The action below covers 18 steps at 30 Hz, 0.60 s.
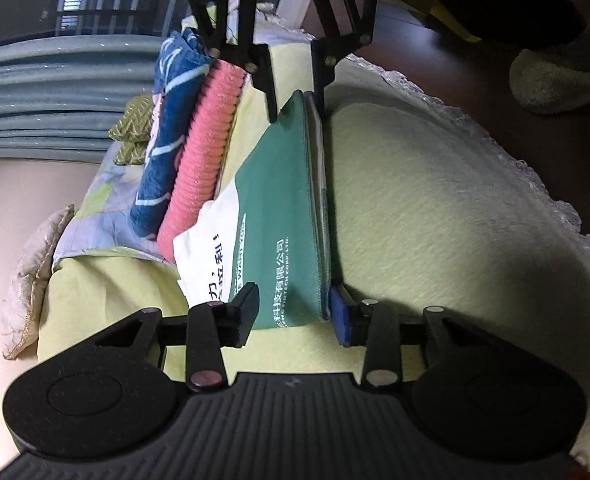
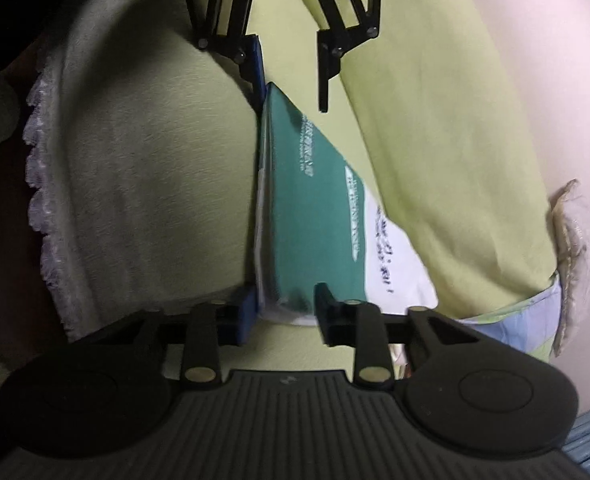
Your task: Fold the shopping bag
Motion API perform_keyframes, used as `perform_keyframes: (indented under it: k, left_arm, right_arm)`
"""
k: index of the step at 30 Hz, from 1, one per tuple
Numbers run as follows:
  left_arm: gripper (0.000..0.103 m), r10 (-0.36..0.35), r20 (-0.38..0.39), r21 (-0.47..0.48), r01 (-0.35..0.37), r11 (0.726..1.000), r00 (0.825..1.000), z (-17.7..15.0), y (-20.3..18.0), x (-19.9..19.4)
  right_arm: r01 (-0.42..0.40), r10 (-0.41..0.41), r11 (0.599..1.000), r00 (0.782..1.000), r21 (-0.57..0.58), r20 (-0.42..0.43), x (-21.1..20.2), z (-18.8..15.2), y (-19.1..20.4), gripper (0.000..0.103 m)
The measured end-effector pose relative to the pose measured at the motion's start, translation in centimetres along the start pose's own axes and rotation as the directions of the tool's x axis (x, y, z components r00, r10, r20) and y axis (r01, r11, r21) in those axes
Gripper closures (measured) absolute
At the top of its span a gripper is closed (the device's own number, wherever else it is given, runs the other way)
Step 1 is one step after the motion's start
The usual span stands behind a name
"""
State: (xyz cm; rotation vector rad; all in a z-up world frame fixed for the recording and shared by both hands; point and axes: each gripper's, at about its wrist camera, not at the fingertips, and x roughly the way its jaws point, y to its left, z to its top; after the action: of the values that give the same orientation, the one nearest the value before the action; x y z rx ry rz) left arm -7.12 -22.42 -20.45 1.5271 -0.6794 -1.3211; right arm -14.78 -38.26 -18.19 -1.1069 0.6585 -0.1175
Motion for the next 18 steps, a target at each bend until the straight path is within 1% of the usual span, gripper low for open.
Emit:
perform_keyframes:
  k: [1,3,4,5,6,7,8,9,10,11,12,13,14,16,17,18]
  left_arm:
    - [0.064,-0.005,0.007,0.002,0.005,1.0,1.0,0.0,0.0,0.0]
    - [0.069,-0.024,0.018,0.002,0.024,1.0,1.0,-0.1,0.2,0.1]
    - [0.079,-0.049,0.021,-0.004,0.049,0.999,0.999,-0.2,0.4,0.1]
    - [0.092,-0.073,0.024,-0.009,0.074,0.997,0.997,-0.2,0.6,0.2]
    - [0.093,-0.095,0.028,-0.022,0.095,0.995,0.995,-0.3,0.9,0.3]
    - [0.095,-0.127,0.032,-0.061,0.129,0.99,0.991,-0.4,1.7,0.5]
    - [0.095,-0.172,0.039,-0.117,0.175,0.978,0.984,-0.5,2.8,0.7]
    - [0.095,-0.225,0.047,-0.188,0.23,0.955,0.973,-0.6,4.1,1.0]
    - [0.095,-0.284,0.058,-0.259,0.289,0.922,0.957,-0.8,5.5,1.4]
    - [0.094,-0.34,0.073,-0.319,0.345,0.883,0.938,-1.1,6.8,1.9]
    - [0.094,-0.393,0.092,-0.377,0.397,0.837,0.915,-1.4,8.1,2.4]
    - [0.091,-0.437,0.111,-0.42,0.441,0.793,0.892,-1.8,9.2,2.9]
    - [0.091,-0.475,0.13,-0.455,0.478,0.751,0.87,-2.2,10.1,3.5]
    - [0.09,-0.546,0.177,-0.525,0.547,0.651,0.819,-3.1,11.9,4.7]
    - [0.09,-0.575,0.2,-0.557,0.575,0.599,0.793,-3.7,12.7,5.3]
    - [0.09,-0.599,0.223,-0.582,0.598,0.552,0.769,-4.2,13.4,5.9]
  right_arm:
    - [0.004,-0.004,1.0,1.0,-0.002,0.012,0.0,-0.1,0.1,0.085]
    - [-0.002,0.002,1.0,1.0,0.014,0.017,0.1,-0.2,-0.2,0.085]
    - [-0.013,0.012,1.0,1.0,0.027,0.023,0.2,-0.2,-0.3,0.086]
    - [-0.023,0.022,0.999,0.999,0.041,0.028,0.2,-0.3,-0.5,0.086]
    - [-0.035,0.033,0.998,0.999,0.057,0.033,0.3,-0.4,-0.7,0.087]
    - [-0.057,0.054,0.994,0.998,0.091,0.039,0.3,-0.5,-1.2,0.088]
    - [-0.09,0.084,0.986,0.995,0.138,0.047,0.4,-0.7,-1.9,0.088]
    - [-0.134,0.124,0.97,0.99,0.203,0.06,0.5,-1.0,-2.9,0.089]
    - [-0.187,0.172,0.941,0.982,0.28,0.077,0.8,-1.5,-4.1,0.089]
    - [-0.24,0.22,0.904,0.971,0.355,0.096,1.1,-1.9,-5.4,0.089]
    - [-0.295,0.272,0.854,0.955,0.428,0.116,1.5,-2.5,-6.7,0.09]
    - [-0.347,0.321,0.796,0.937,0.496,0.14,2.0,-3.1,-8.0,0.089]
    - [-0.394,0.366,0.73,0.915,0.558,0.168,2.5,-3.7,-9.3,0.09]
    - [-0.473,0.444,0.59,0.867,0.654,0.227,3.8,-5.1,-11.3,0.09]
    - [-0.506,0.477,0.511,0.839,0.695,0.26,4.4,-5.9,-12.3,0.09]
    - [-0.533,0.509,0.415,0.808,0.737,0.297,5.3,-6.8,-13.2,0.09]
